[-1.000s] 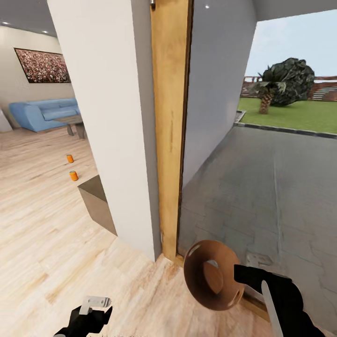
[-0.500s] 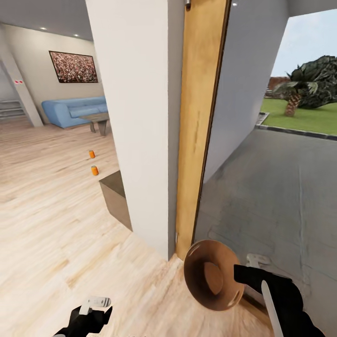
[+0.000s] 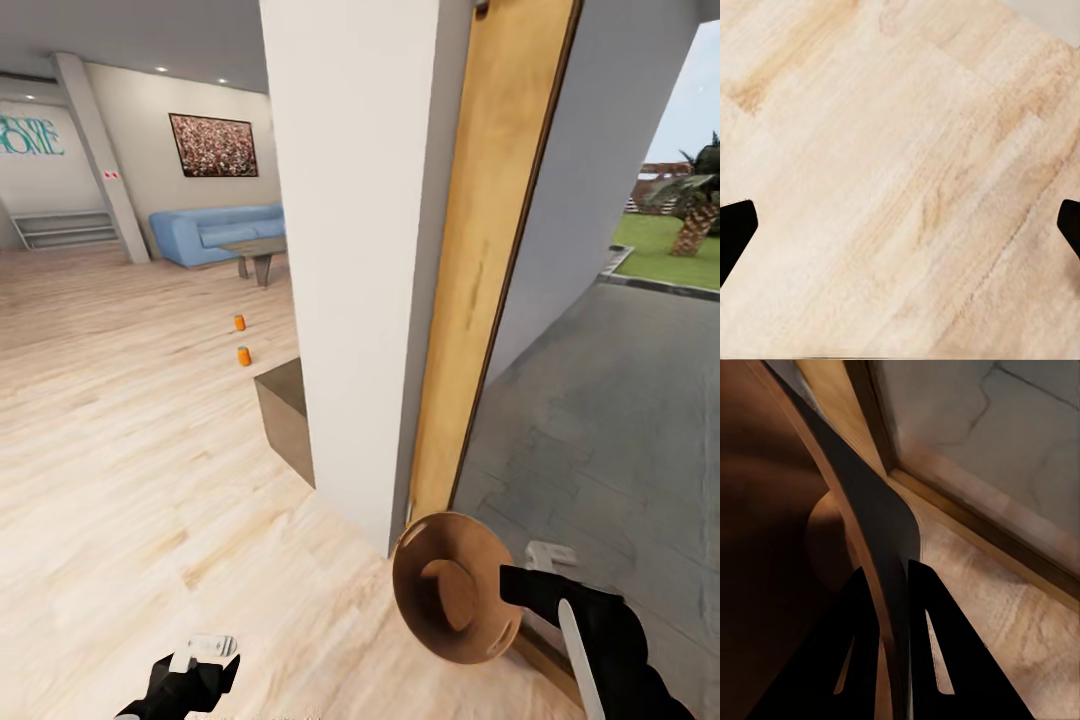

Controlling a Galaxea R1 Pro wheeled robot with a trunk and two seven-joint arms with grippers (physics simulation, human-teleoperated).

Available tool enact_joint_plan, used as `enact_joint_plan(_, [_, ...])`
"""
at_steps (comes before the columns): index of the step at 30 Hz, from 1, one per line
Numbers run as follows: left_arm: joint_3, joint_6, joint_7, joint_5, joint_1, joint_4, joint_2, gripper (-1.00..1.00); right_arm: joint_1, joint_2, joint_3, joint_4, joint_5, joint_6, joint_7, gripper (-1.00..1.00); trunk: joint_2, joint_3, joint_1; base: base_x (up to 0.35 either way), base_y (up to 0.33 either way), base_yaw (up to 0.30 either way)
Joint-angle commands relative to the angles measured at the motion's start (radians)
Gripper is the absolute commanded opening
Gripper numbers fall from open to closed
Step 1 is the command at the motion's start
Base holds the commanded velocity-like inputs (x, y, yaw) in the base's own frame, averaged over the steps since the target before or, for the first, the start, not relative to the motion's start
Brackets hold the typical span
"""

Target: Put the three can of soda from the living room inside the tash can in the kitchen.

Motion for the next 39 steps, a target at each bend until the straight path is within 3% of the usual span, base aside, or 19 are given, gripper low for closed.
enact_joint_plan(1, [0.0, 0.0, 0.0, 0.0, 0.0, 0.0, 0.0, 1.0, 0.0, 0.0, 0.0, 0.0, -0.018, 0.001, 0.004, -1.0, 0.0, 0.0, 0.0, 0.0, 0.0, 0.261])
enact_joint_plan(28, [0.0, -0.002, 0.001, 0.0, 0.0, 0.002, 0.0, 1.0, 0.0, 0.0, 0.002, 0.0, -0.017, 0.007, 0.006, -1.0, 0.0, -0.008, 0.0, 0.0, 0.0, 0.261])
enact_joint_plan(39, [0.0, -0.002, 0.0, 0.0, 0.0, 0.002, 0.0, 1.0, 0.0, 0.0, 0.0, 0.0, -0.022, 0.007, 0.007, -1.0, 0.0, -0.01, 0.0, 0.0, 0.0, 0.037])
